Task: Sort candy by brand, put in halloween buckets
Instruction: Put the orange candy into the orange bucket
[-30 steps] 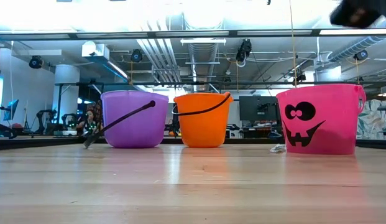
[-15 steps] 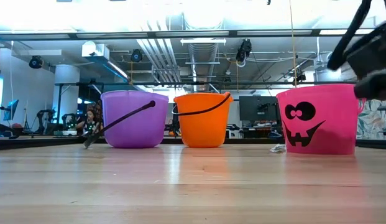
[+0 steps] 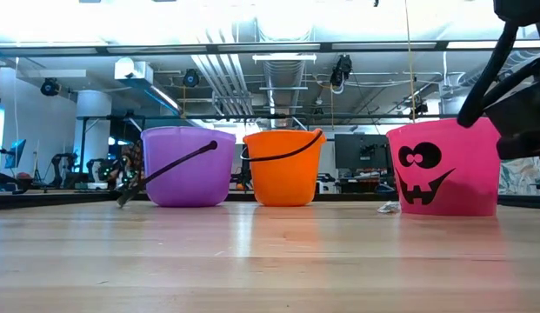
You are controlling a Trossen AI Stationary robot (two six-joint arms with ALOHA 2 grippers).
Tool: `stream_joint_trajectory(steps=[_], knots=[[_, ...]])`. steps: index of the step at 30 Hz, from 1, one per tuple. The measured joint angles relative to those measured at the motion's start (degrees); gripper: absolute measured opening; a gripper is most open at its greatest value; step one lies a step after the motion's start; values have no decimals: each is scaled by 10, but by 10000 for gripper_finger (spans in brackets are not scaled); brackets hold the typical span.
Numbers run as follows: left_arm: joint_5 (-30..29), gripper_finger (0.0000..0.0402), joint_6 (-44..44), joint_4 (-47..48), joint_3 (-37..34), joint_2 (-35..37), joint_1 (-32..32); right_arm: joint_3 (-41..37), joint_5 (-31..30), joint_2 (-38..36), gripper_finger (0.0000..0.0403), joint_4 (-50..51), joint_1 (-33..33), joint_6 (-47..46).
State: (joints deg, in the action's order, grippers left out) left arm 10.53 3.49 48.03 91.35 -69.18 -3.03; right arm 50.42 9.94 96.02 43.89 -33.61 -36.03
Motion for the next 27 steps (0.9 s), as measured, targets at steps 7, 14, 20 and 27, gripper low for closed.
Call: stream_joint_trajectory(steps=[7,14,20,27], knots=[[-11,76,4,0,-3,-1,0,5,2,-31,16,-18,0,-12],[-11,76,14,0,-4,-4,0,54,-74,-154,12,-14,15,-107],[-11,76,31,-1,-8,-4,0,142,-276,-239,11,-37,109,-113],[-10,76,3,-11,-16,-5,0,207,-396,-255,11,-215,291,112]])
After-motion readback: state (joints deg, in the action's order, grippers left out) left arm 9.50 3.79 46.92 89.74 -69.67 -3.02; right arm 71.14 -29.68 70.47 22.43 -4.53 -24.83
